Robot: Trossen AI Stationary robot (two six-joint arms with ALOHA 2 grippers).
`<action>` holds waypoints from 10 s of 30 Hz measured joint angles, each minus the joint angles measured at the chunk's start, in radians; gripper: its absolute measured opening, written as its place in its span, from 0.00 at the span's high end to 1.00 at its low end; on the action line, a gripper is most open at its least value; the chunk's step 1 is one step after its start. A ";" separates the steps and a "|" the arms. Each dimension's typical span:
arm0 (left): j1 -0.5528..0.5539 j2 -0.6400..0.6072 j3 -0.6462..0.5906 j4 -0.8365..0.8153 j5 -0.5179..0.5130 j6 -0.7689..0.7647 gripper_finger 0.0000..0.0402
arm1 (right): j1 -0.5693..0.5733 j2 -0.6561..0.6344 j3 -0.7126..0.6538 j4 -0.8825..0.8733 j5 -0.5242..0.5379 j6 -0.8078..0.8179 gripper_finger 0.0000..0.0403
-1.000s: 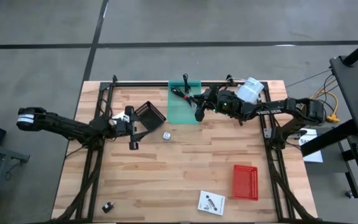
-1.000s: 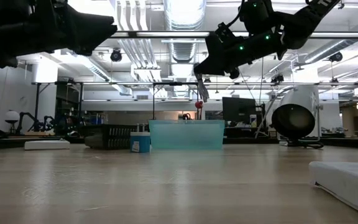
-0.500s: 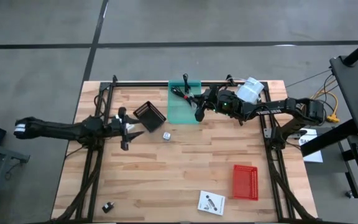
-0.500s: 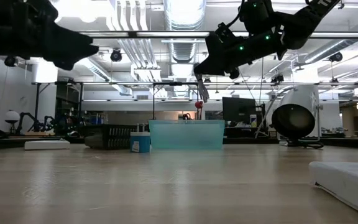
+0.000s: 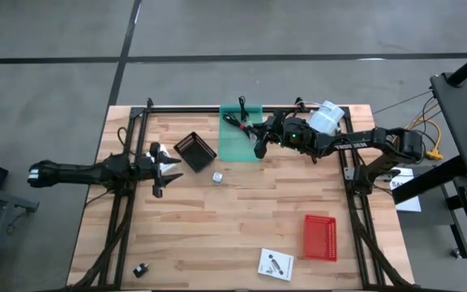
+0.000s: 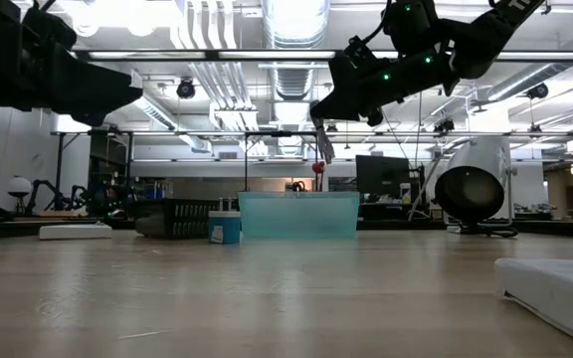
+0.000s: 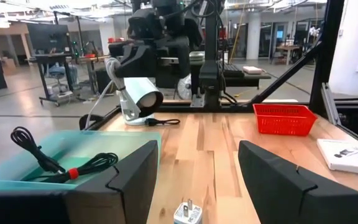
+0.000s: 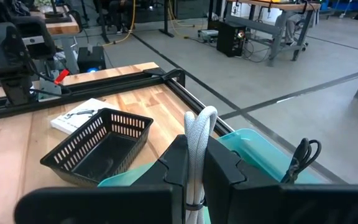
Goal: Pick and place items into bin
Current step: Put the white charger cable into the green bin, then put the black charger cable into the green bin
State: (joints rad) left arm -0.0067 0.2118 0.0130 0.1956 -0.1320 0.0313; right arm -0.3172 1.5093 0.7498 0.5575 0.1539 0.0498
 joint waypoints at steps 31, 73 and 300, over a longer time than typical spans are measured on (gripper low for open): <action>0.000 0.008 -0.007 -0.002 0.001 0.001 0.48 | 0.000 0.000 -0.004 -0.005 -0.082 0.025 0.96; 0.000 0.010 -0.008 0.005 0.001 0.002 0.48 | -0.207 0.287 0.181 0.022 -0.073 0.086 0.96; 0.000 0.030 -0.008 0.005 0.000 0.001 0.48 | 0.285 -0.374 -0.158 -1.364 0.307 0.982 0.64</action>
State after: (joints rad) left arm -0.0069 0.2417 0.0051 0.2001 -0.1320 0.0326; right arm -0.0326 1.1351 0.5920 -0.8065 0.4611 1.0316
